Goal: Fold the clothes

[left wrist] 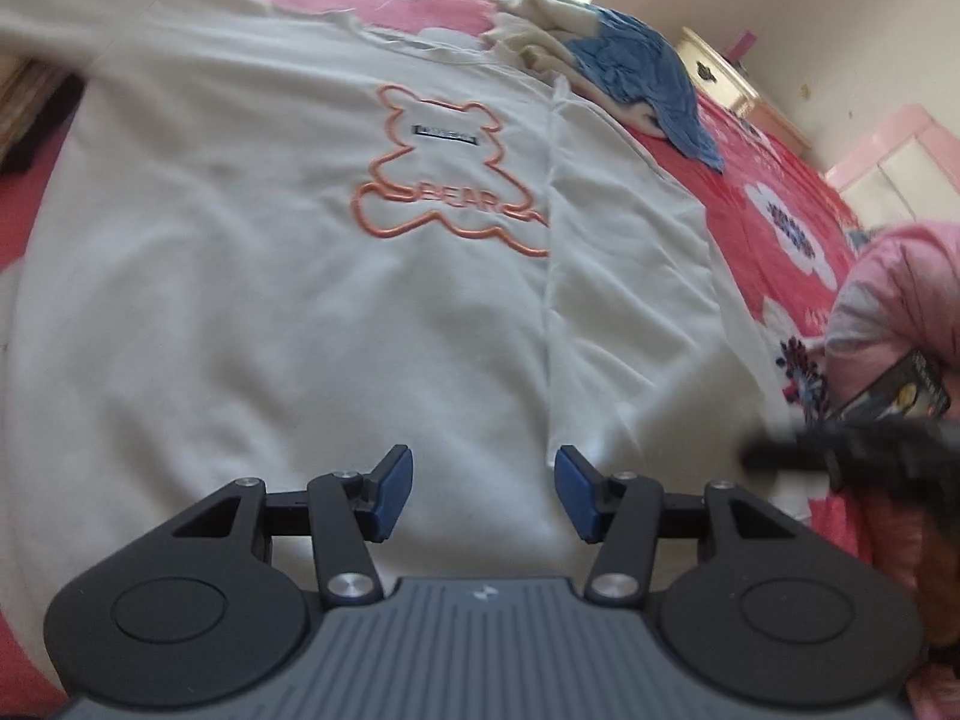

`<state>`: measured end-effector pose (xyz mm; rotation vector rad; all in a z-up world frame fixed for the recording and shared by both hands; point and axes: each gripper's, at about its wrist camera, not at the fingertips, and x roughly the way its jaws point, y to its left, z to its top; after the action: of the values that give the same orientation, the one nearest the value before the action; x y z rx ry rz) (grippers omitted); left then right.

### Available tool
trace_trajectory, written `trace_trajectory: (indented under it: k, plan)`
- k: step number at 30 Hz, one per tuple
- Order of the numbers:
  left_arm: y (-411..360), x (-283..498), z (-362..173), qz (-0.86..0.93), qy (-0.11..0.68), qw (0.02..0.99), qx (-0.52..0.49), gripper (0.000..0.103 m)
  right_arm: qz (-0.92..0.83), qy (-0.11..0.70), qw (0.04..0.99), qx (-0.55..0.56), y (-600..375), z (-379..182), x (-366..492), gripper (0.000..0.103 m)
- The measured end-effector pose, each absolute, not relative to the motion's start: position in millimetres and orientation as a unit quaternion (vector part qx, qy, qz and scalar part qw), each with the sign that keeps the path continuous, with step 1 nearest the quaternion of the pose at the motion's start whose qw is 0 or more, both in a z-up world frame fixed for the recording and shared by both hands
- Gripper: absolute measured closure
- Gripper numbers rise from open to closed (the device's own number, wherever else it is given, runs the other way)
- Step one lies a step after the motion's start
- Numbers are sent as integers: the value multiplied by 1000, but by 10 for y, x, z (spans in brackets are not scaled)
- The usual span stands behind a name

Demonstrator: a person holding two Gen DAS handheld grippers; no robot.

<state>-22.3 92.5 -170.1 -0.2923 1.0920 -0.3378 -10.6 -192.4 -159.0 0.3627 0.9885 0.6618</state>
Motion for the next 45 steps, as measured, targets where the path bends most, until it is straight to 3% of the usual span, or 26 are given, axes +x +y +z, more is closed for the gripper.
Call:
trace_trajectory:
  k: [5,8,10,13,16,18,21,31,36,45]
  plan:
    - [1027,-234,-1744,-165,514,825,-168,50,414,524,742,-57,-1355,-1550,-709,87]
    - [934,-281,-1766,-200,516,818,-160,49,404,555,723,-80,-1324,-1620,-876,78]
    - [825,-327,-1813,-225,523,808,-150,49,358,565,743,-31,-1482,-1622,-803,72]
    - [647,-395,-1882,-246,530,802,-125,49,246,571,769,147,-1986,-1684,-581,59]
    - [481,-448,-1914,-256,524,808,-83,49,147,562,754,306,-2418,-1876,-439,59]
    - [405,-494,-1911,-261,519,812,-52,49,109,554,750,346,-2527,-1960,-397,59]
    - [374,-578,-1873,-267,514,814,-27,49,90,540,755,360,-2579,-1975,-336,59]
    - [385,-290,-1806,-256,519,810,-90,49,72,461,792,393,-2973,-1951,232,58]
    - [291,5,-1825,-236,510,822,-94,49,43,415,793,443,-3367,-2094,832,51]
    - [85,1682,-1789,-211,447,854,-162,49,31,407,794,451,-3518,-2334,1499,49]
